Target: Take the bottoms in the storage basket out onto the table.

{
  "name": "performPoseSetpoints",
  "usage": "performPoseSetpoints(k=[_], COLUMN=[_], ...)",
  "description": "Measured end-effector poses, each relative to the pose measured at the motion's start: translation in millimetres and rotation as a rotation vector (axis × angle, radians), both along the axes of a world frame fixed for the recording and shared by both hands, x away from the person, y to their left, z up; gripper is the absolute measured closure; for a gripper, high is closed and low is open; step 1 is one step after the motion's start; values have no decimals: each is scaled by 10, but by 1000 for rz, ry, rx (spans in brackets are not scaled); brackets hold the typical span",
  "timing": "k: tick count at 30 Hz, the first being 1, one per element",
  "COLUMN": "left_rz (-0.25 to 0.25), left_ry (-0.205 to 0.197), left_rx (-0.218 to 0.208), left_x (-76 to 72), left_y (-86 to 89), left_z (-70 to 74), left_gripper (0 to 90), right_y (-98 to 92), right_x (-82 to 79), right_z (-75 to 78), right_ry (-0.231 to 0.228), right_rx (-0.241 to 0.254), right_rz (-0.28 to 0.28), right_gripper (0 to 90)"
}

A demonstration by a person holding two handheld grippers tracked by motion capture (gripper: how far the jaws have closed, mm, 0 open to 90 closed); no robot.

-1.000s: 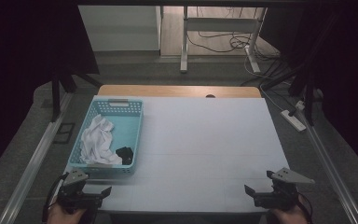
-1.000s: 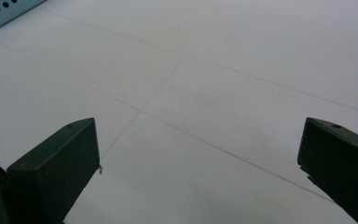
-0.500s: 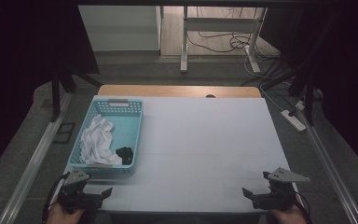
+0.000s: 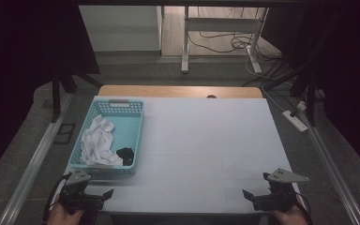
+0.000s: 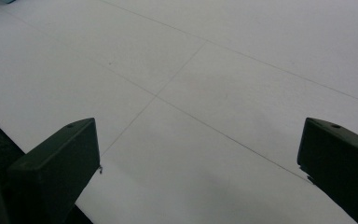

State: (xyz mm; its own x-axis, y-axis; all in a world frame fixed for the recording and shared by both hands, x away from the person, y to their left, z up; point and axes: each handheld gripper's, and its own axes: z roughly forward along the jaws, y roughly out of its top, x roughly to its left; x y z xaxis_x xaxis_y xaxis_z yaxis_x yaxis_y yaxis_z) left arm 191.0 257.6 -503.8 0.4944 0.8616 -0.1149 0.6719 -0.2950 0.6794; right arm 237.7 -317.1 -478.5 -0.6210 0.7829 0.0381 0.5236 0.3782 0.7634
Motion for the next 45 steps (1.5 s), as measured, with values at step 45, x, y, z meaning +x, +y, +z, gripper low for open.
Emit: performPoseSetpoints(k=[45], left_rz=[-117], left_ry=[-70], left_rx=[-93], left_x=[63], left_y=[-53], left_z=[265], left_gripper=[0], right_y=[2], right_x=[16], right_z=[-8], right_ry=[15], right_rx=[1], right_rz=[-5], right_gripper=[0])
